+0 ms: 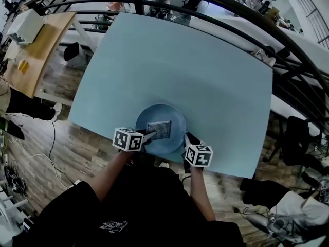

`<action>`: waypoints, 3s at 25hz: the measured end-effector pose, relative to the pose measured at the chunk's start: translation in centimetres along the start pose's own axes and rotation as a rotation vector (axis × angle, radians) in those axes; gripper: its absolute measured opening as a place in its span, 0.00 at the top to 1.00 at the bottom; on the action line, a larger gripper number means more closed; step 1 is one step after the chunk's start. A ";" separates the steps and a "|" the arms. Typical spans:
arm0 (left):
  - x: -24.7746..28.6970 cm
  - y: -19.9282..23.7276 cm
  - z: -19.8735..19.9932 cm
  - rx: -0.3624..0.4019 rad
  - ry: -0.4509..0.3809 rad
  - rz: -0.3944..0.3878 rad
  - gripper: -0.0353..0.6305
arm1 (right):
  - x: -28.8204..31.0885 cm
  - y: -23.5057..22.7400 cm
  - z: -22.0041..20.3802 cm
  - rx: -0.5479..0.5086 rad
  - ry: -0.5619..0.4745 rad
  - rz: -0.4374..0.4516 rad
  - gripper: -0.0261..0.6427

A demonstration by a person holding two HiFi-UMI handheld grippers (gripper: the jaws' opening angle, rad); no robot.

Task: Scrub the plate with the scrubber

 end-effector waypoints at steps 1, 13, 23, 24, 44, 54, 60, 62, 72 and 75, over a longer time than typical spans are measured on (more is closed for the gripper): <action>0.3 0.1 0.0 -0.001 0.014 -0.006 0.81 | 0.2 -0.2 0.0 0.006 0.006 -0.009 0.90; 3.2 0.1 0.1 -0.010 0.164 -0.098 0.81 | 2.6 -1.0 -0.3 0.100 0.043 -0.030 0.83; 4.9 -0.2 -0.4 -0.038 0.229 -0.125 0.81 | 3.2 -1.4 -0.8 0.161 0.041 -0.048 0.85; 5.0 -0.1 -0.3 -0.048 0.229 -0.128 0.81 | 3.3 -1.5 -0.8 0.166 0.041 -0.048 0.86; 7.3 0.0 1.1 -0.073 0.246 -0.109 0.81 | 3.9 -2.1 -0.5 0.207 0.040 -0.066 0.93; 6.5 1.9 3.4 -0.066 0.202 -0.046 0.81 | 3.8 -2.0 -0.5 0.207 0.029 -0.083 0.93; 5.1 3.3 4.5 -0.062 0.182 0.021 0.81 | 3.8 -1.9 -0.5 0.204 0.028 -0.080 0.93; 4.5 3.9 4.9 -0.062 0.168 0.047 0.81 | 3.9 -1.9 -0.5 0.200 0.029 -0.079 0.93; 1.4 6.0 5.2 -0.074 0.108 0.167 0.81 | 3.8 -2.3 -0.4 0.181 0.039 -0.056 0.93; 0.5 6.5 5.1 -0.057 0.102 0.199 0.81 | 3.9 -2.1 -0.3 0.171 0.045 -0.049 0.93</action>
Point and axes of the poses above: the fingertips, and each gripper's own axes: x forward along the fingers, y to its left, z out of its top, the point moved 3 cm from there along -x, backward along the fingers, and after that the axes turned 4 degrees about z, right-handed, at the moved point
